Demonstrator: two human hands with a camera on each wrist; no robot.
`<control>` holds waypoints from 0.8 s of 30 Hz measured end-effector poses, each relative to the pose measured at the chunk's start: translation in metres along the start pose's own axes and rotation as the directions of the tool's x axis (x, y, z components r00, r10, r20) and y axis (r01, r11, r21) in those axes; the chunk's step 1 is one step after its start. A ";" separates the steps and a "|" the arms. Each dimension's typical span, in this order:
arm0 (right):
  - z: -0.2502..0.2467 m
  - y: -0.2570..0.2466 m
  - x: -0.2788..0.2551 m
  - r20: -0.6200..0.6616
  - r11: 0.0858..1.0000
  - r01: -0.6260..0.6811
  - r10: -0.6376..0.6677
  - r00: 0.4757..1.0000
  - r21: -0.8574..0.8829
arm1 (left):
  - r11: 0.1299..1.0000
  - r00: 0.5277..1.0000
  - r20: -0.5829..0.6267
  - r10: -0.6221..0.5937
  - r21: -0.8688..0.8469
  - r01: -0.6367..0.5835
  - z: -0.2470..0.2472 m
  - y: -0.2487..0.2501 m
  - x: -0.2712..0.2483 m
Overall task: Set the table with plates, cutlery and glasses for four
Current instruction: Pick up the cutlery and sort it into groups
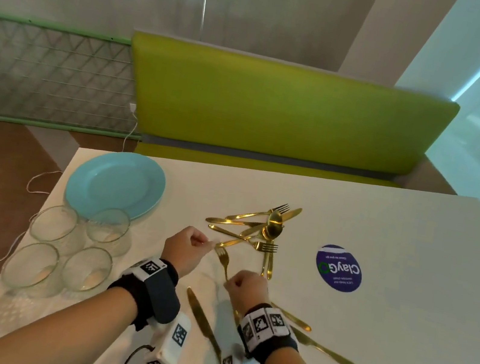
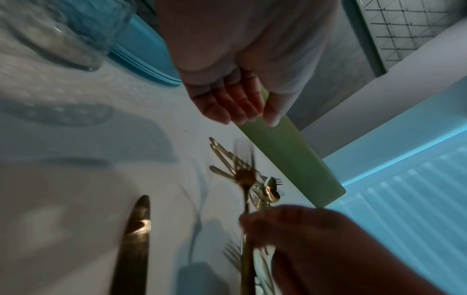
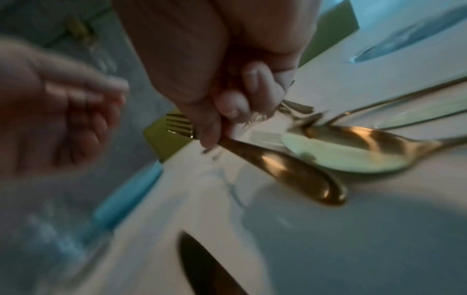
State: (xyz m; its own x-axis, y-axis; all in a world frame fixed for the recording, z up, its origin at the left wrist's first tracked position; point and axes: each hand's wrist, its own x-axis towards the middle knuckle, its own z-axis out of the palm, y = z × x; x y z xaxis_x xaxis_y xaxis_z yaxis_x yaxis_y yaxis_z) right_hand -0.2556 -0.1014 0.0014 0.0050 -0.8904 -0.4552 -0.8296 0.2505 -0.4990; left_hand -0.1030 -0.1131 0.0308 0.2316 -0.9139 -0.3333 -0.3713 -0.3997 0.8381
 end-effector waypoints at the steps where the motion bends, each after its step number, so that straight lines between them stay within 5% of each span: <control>1: -0.010 -0.003 0.001 -0.039 0.990 0.016 -0.011 0.999 0.138 | 0.999 1.000 -0.004 -0.012 -0.036 0.012 0.003 0.004 0.000; 4: -0.044 -0.018 -0.001 -0.082 0.911 0.093 -0.066 0.995 0.401 | 0.978 0.984 0.160 -0.079 -0.179 0.107 0.014 0.019 -0.003; 7: -0.062 -0.023 -0.001 -0.057 0.877 0.158 -0.148 0.987 0.454 | 0.920 0.916 0.394 -0.080 -0.325 0.220 0.029 0.033 -0.008; 12: -0.064 -0.014 0.001 -0.087 0.894 0.211 -0.192 0.978 0.396 | 0.918 0.916 0.398 -0.052 -0.343 0.201 0.045 0.040 -0.010; 16: -0.062 0.006 0.004 -0.058 0.919 0.133 -0.120 0.991 0.372 | 0.941 0.921 0.385 -0.056 -0.289 0.177 0.049 0.039 -0.010; 20: -0.059 0.043 0.001 0.028 0.999 0.038 -0.038 0.999 -0.015 | 0.954 0.951 0.297 -0.080 -0.255 0.160 0.047 0.035 -0.004; 24: -0.044 0.078 -0.012 0.186 0.930 -0.048 0.123 0.975 -0.365 | 0.962 0.957 0.271 -0.108 -0.213 0.169 0.046 0.027 -0.002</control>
State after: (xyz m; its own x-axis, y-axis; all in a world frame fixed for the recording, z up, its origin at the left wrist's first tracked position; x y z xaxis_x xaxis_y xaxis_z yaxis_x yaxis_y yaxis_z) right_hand -0.3452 -0.0877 0.0000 0.0069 -0.7664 -0.6423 -0.9753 0.1365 -0.1734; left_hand -0.1549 -0.1252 0.0345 0.0182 -0.8502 -0.5262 -0.1270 -0.5240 0.8422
